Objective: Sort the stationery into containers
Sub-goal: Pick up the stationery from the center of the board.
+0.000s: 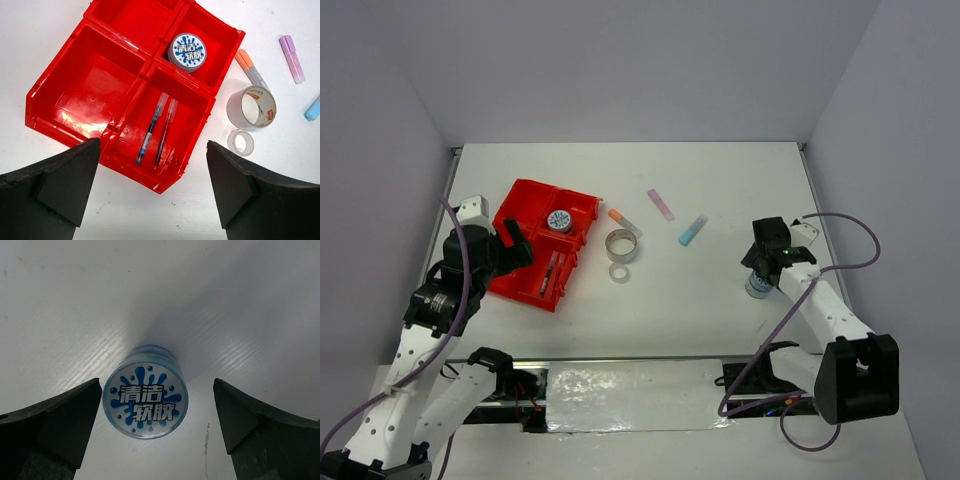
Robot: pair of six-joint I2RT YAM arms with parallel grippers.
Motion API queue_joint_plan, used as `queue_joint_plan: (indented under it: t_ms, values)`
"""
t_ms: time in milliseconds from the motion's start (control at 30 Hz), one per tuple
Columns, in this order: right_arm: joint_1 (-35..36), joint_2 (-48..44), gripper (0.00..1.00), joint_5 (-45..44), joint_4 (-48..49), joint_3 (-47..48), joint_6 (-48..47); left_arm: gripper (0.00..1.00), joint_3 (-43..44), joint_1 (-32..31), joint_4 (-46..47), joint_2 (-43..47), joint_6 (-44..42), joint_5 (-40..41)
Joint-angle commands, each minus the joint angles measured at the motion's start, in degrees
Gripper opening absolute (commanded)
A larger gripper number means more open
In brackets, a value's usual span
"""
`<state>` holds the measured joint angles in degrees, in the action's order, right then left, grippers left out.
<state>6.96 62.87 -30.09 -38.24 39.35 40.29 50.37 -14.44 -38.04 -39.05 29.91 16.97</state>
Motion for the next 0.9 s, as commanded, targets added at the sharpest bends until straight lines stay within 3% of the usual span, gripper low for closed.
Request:
queue_joint_plan:
  t_ms: [0, 167, 300, 367, 400, 433, 533, 633, 733, 767, 867]
  values:
    - [-1.6, 1.4, 1.00, 3.7, 5.0, -2.0, -0.7, 0.99, 0.7, 0.2, 2.6, 0.9, -1.4, -1.2]
    - [-2.4, 1.9, 0.98, 6.2, 6.7, -2.2, -1.5, 0.99, 0.5, 0.2, 2.9, 1.5, -1.6, -1.8]
    - [-2.3, -0.6, 0.52, 10.5, 9.1, -3.5, -2.8, 0.99, 0.5, 0.2, 2.8, 2.0, -1.6, -1.6]
    - [-2.3, -1.7, 0.38, 11.3, 9.3, -3.5, -3.3, 0.99, 0.4, 0.3, 3.0, 2.3, -1.7, -1.5]
    - [-2.3, -1.9, 0.12, 12.0, 9.1, -3.4, -3.6, 0.99, 0.3, 0.3, 3.1, 2.4, -1.6, -1.6]
    - [-2.3, -2.2, 0.03, 12.5, 9.0, -3.1, -3.6, 0.99, 0.3, 0.2, 3.0, 2.5, -1.7, -1.6]
    - [-0.8, -3.4, 0.00, 16.3, 9.3, -0.7, -4.4, 0.99, 0.4, 0.3, 3.1, 2.6, -1.7, -1.9]
    - [6.8, -3.4, 0.00, 15.3, 8.5, 5.7, -2.4, 0.99, 0.4, 0.4, 3.1, 2.7, -1.6, -1.6]
    - [17.1, -0.2, 0.00, 19.9, 15.1, 12.5, -1.3, 0.99, 0.4, 0.5, 3.1, 3.3, -1.3, -0.7]
    - [19.1, 3.8, 0.00, 22.5, 23.0, 13.8, -1.7, 0.99, 0.4, 0.7, 3.1, 3.7, -1.3, -0.5]
    - [26.1, 17.9, 0.00, 29.1, 32.8, 24.1, -5.8, 0.99, 0.3, 0.9, 2.9, 4.5, -1.0, 0.7]
